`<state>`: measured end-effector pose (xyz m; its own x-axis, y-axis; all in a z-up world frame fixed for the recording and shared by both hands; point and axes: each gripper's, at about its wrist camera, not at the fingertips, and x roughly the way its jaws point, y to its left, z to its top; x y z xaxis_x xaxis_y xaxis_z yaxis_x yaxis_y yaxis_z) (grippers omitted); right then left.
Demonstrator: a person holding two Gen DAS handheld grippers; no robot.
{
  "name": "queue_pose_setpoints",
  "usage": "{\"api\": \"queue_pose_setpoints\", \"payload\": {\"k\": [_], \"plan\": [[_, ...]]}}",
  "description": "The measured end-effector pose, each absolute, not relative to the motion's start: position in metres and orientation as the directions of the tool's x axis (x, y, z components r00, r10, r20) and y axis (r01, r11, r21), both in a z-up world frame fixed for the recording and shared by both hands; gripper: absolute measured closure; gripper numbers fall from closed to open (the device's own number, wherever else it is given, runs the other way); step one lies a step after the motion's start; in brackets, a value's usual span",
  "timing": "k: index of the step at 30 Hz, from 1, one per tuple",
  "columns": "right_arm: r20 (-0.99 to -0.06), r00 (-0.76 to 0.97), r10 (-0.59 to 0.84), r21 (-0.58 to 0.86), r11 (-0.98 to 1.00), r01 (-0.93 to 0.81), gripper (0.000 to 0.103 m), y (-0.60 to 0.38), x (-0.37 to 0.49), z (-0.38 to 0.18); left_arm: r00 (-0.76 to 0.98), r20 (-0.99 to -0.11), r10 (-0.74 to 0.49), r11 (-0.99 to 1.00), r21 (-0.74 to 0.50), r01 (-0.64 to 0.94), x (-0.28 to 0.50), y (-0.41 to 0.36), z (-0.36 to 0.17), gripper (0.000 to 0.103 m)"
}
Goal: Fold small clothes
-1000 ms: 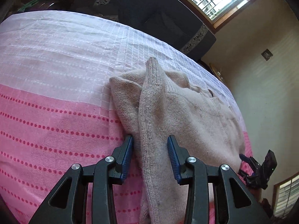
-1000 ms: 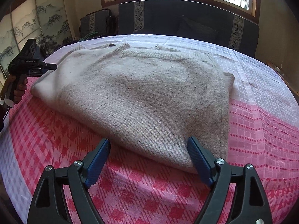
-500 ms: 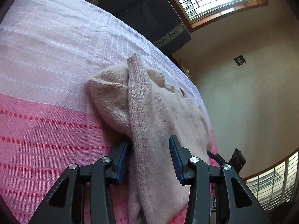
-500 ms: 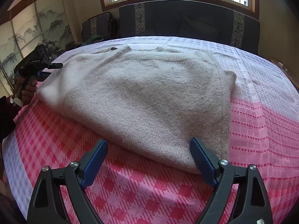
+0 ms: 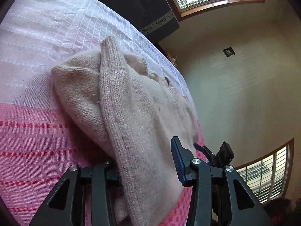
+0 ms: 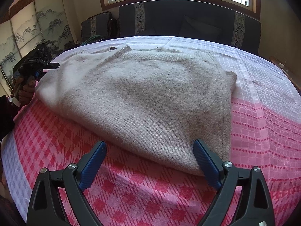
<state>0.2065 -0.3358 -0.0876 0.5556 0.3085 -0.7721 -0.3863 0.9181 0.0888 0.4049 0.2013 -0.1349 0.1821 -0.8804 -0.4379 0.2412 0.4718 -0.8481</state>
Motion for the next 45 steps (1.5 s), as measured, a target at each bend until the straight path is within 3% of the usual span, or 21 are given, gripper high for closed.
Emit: {"api": "queue_pose_setpoints", "payload": {"k": [4,5,6,11,19,28,45], "plan": [[-0.769,0.556,0.315,0.098,0.918,-0.385,0.011,-0.337,0.206,-0.087,0.236,-0.483,-0.843,0.531,-0.82,0.216,0.401,0.196,-0.132,0.06],[-0.768,0.556,0.318,0.102,0.918,-0.384,0.011,-0.338,0.206,-0.087,0.261,-0.51,-0.82,0.563,-0.801,0.202,0.398,0.193,-0.131,0.064],[-0.768,0.555,0.32,0.105,0.918,-0.383,0.01,-0.339,0.207,-0.087,0.287,-0.544,-0.789,0.603,-0.776,0.187,0.395,0.19,-0.129,0.076],[-0.762,0.55,0.341,0.13,0.913,-0.386,0.009,-0.342,0.208,-0.087,0.389,-0.631,-0.671,0.718,-0.684,0.129,0.379,0.176,-0.113,0.082],[-0.638,0.605,0.477,0.375,0.878,-0.297,0.008,-0.388,0.21,-0.081,0.485,-0.658,-0.576,0.786,-0.609,0.108,0.364,0.137,-0.064,0.084],[-0.539,0.673,0.507,0.444,0.85,-0.285,0.008,-0.408,0.2,-0.072,0.517,-0.658,-0.548,0.796,-0.6,0.079,0.356,0.089,-0.024,0.085],[-0.492,0.673,0.553,0.48,0.817,-0.32,0.005,-0.414,0.196,-0.07,0.468,-0.671,-0.576,0.787,-0.61,0.094,0.357,-0.016,-0.003,0.085]]}}
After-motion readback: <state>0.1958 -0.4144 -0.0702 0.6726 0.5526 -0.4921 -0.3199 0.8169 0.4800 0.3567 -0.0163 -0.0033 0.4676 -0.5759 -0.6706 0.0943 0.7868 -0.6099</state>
